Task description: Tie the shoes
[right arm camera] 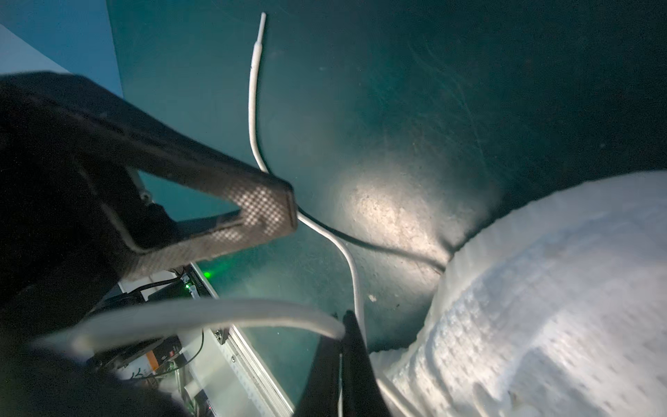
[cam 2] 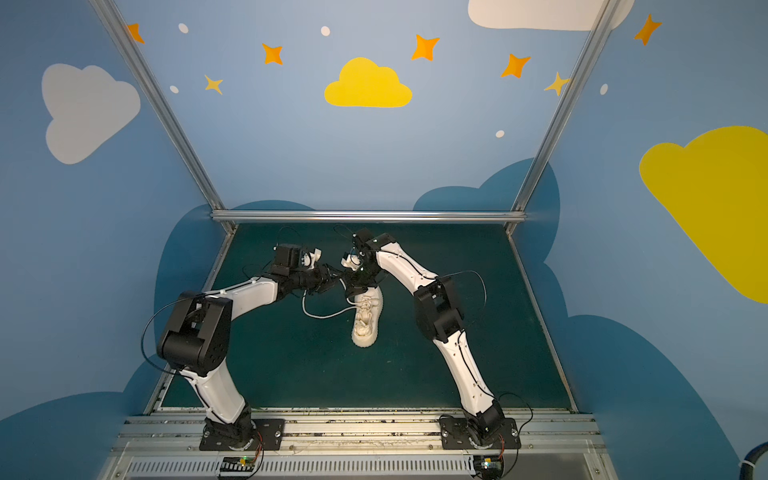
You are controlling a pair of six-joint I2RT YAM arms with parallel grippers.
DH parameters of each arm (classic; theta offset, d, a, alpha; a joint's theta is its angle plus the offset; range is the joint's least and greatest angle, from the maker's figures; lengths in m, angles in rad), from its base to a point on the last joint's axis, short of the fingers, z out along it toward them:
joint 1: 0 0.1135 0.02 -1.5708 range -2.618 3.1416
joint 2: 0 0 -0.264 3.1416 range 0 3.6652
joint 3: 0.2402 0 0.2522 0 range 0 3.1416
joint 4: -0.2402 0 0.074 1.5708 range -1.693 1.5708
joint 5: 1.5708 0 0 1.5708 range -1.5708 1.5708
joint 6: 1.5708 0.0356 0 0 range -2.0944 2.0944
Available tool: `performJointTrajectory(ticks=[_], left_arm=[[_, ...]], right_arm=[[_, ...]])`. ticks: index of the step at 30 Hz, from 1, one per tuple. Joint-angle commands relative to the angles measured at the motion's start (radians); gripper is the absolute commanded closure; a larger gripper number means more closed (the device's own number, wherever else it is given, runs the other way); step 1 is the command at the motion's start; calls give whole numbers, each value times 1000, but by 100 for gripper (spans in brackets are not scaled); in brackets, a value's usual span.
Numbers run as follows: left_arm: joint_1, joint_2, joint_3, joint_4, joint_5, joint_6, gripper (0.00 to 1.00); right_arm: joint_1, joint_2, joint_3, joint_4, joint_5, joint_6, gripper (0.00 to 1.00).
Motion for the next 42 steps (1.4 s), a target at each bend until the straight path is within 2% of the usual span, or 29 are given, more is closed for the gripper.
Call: performJointTrajectory(ticks=[1, 6, 7, 10, 13, 16, 21, 26, 30, 35, 42], left_arm=[[-17, 18, 27, 31, 0, -10, 64], [-23, 10, 22, 33, -3, -19, 96], [-23, 7, 27, 28, -4, -19, 97], [-23, -10, 63, -19, 0, -10, 97], [-23, -34, 112, -79, 0, 0, 97], [-24, -58, 155, -130, -2, 12, 97], [-22, -84, 182, -145, 10, -3, 97], [-15, -132, 184, -180, -7, 4, 97], [5, -154, 180, -194, -1, 4, 97], [22, -172, 163, -188, 2, -4, 97], [41, -193, 145, -191, 0, -5, 97]], right_arm=[[-10, -75, -27, 19, -26, 20, 100], [-27, -94, -54, 43, -38, 29, 100], [-27, -99, -59, 46, -36, 26, 100], [-26, -132, -99, 75, -7, 10, 79], [-24, -162, -144, 121, 35, 9, 63], [-25, -165, -148, 135, 100, 22, 58], [-14, -183, -184, 185, 250, 38, 54], [-11, -238, -262, 211, 483, 60, 55], [-10, -357, -441, 324, 630, 53, 55], [-6, -416, -533, 330, 721, 52, 55], [-1, -433, -572, 291, 755, 45, 56]])
